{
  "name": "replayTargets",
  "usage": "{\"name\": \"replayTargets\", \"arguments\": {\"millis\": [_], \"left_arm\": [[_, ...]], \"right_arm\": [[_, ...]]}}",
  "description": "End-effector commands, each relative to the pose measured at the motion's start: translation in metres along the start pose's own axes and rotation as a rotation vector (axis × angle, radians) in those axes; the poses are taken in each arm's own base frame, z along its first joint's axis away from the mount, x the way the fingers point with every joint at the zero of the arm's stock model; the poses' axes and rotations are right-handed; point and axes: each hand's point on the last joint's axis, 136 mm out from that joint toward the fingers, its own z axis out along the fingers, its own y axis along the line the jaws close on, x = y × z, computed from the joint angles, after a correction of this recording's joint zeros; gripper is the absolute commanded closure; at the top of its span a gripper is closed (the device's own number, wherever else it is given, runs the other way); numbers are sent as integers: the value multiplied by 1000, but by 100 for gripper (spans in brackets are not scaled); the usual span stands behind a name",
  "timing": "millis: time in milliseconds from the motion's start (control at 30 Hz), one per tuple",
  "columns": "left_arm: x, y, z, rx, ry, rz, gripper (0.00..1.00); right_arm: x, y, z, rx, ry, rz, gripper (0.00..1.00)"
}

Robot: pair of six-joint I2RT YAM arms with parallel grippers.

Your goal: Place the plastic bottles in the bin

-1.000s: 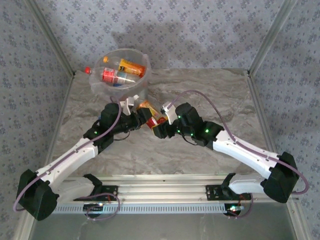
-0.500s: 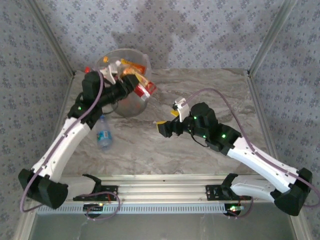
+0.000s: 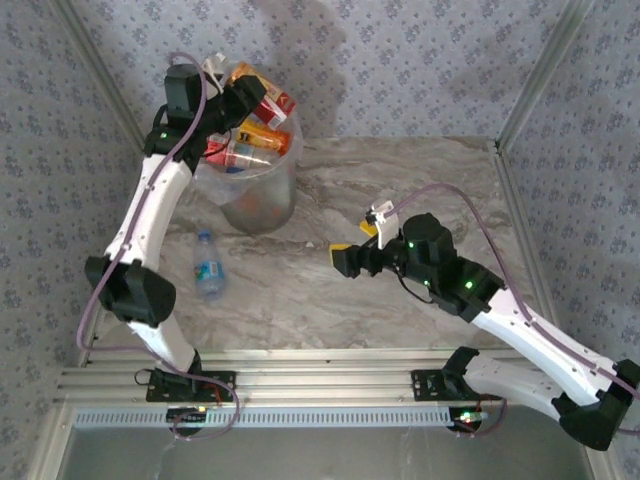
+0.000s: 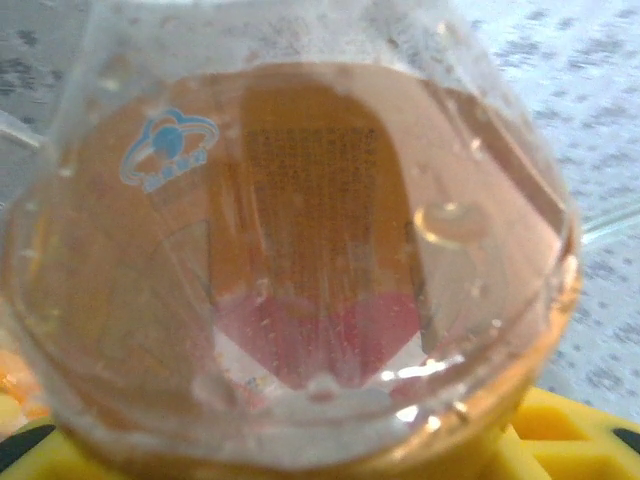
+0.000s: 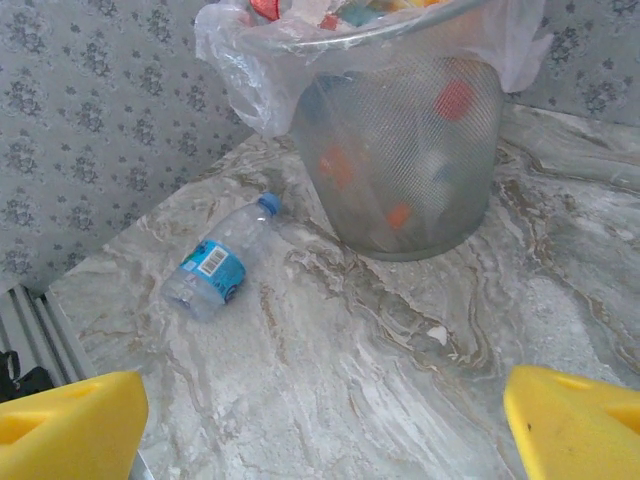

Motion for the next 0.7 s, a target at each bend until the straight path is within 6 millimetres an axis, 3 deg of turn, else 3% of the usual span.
{"name": "replayTargets", "arguments": {"millis": [0, 167, 300, 667], "left_arm": [[-15, 12, 14, -71, -34, 2, 47], [-23, 33, 45, -133, -20, -14, 47], [-24, 48, 57, -190, -17, -15, 46], [-14, 72, 60, -282, 20, -39, 43]], "right_arm": [[6, -10, -9, 43, 3, 21, 6], [8, -17, -17, 65, -4, 28, 6], [12, -21, -22, 79, -6, 34, 6], [14, -27, -23, 85, -11, 54, 6]]}}
